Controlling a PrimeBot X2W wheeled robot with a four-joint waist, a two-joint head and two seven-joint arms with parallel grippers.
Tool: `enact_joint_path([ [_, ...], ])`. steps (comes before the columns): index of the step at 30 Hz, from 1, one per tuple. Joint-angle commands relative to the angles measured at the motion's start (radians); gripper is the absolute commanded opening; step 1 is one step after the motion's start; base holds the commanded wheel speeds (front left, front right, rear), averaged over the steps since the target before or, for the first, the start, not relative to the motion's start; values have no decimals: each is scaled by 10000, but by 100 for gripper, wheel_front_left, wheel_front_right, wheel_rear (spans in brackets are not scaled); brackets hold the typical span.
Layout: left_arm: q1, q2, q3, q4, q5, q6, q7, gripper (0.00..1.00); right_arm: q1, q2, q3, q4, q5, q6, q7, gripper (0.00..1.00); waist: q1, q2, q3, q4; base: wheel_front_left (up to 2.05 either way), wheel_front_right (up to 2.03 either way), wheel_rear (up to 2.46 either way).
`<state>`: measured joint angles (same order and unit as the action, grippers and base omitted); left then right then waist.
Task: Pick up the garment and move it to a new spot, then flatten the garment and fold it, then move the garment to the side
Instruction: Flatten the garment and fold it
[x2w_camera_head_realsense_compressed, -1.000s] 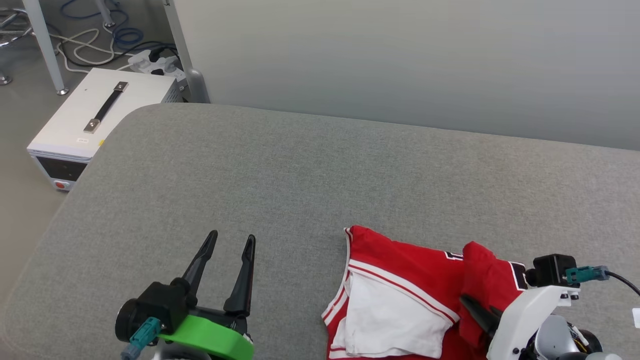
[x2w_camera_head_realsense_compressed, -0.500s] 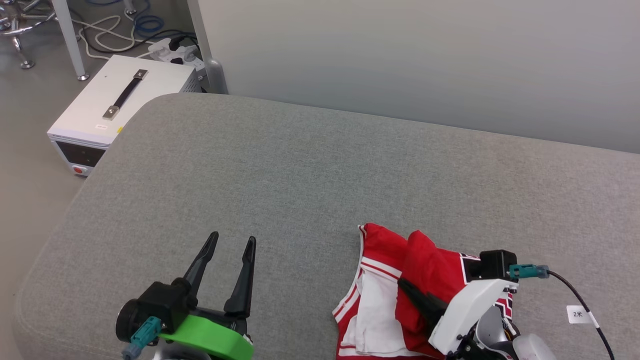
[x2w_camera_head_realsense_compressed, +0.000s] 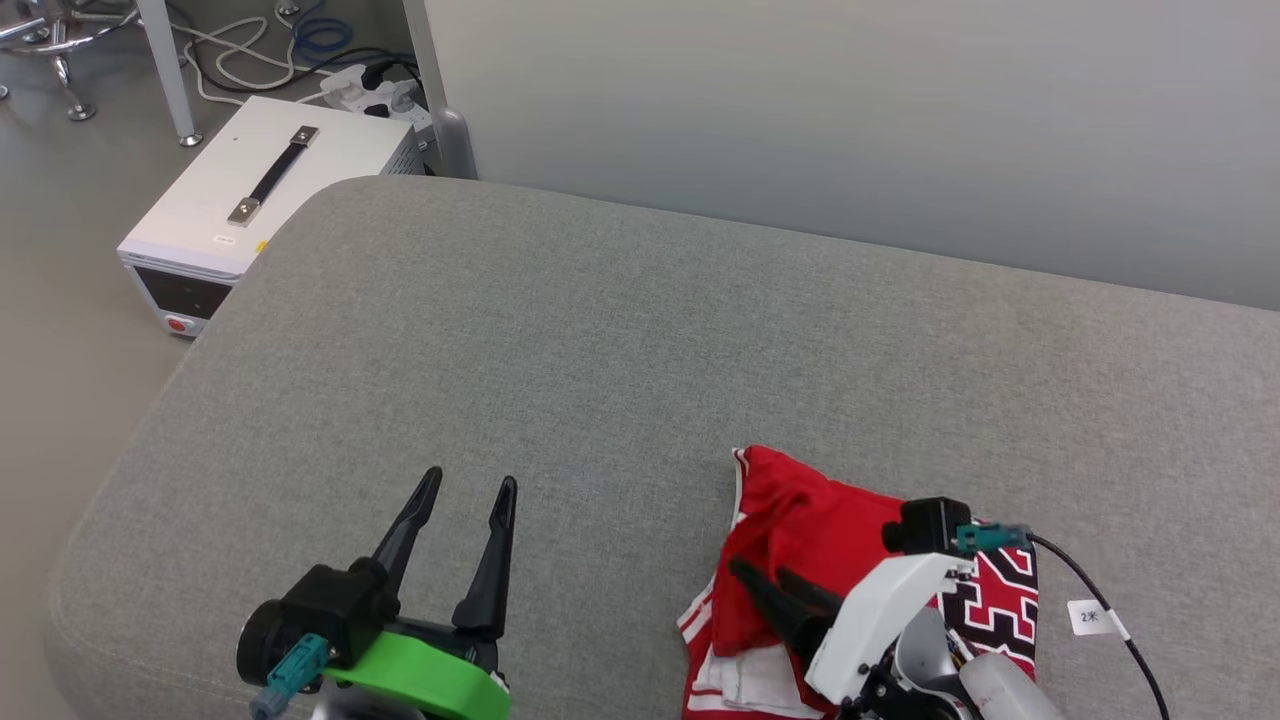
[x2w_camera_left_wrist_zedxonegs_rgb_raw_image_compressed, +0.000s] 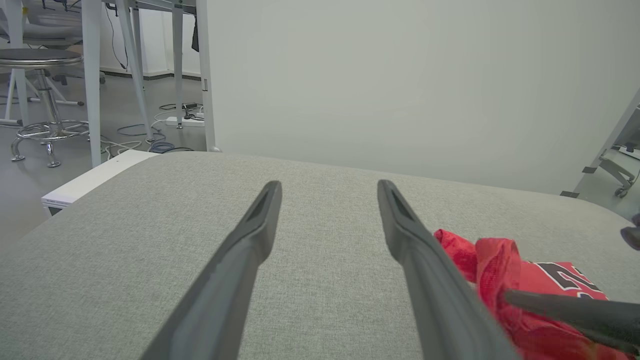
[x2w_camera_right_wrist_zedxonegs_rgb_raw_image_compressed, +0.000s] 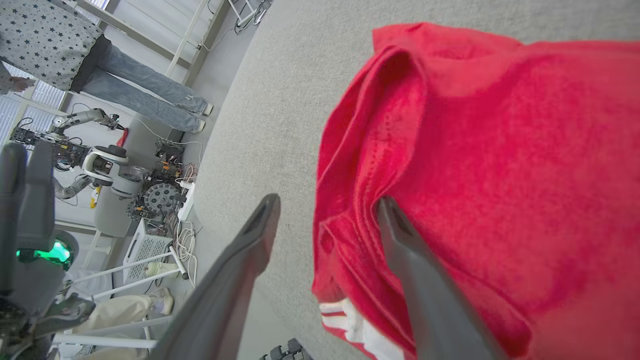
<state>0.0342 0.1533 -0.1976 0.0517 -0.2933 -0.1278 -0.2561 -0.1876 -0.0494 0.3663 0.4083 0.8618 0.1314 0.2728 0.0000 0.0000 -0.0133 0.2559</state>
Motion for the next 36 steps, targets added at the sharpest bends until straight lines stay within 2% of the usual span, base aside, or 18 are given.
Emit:
enact_joint_path([
  [1, -118, -20, -27, 2, -44, -29, -57, 100, -173, -9, 228, -29, 339, -7, -74, 100, 0, 0, -15, -15, 0, 0, 0],
  [7, -114, 0, -24, -3, -35, -29, -57, 100, -409, -9, 1026, -406, 1344, -7, -54, 100, 0, 0, -54, -122, 0, 0, 0],
  [12, -91, 7, 6, -23, -43, -29, -57, 100, -796, -9, 788, -549, 991, -7, -128, 100, 0, 0, -94, -301, 0, 0, 0],
  [15, -68, -5, 26, -35, -34, -29, -57, 100, -1142, -52, 461, -665, -363, -7, -150, 100, 0, 0, -100, -454, 0, 0, 0],
  [19, -62, -26, 70, -68, -44, -29, -57, 100, -1448, -552, 29, -1213, -2412, -7, -176, 100, 0, 0, -87, -698, 0, 0, 0],
  [26, -76, -87, 202, -109, -169, -29, -57, 100, -1373, -1949, -836, -2508, -5040, -7, -1011, 100, 0, 0, 3, -1183, 0, 0, 0],
  [31, -125, -121, 194, -146, -201, -29, -57, 100, -755, -2465, -1800, -3180, -6299, -7, -1910, 100, 0, 0, 94, -1453, 0, 0, 0],
  [36, -169, -132, 146, -192, -206, -29, -57, 100, 193, -2219, -2943, -3749, -6682, -7, -2781, 100, 0, 0, 162, -1586, 0, 0, 0],
])
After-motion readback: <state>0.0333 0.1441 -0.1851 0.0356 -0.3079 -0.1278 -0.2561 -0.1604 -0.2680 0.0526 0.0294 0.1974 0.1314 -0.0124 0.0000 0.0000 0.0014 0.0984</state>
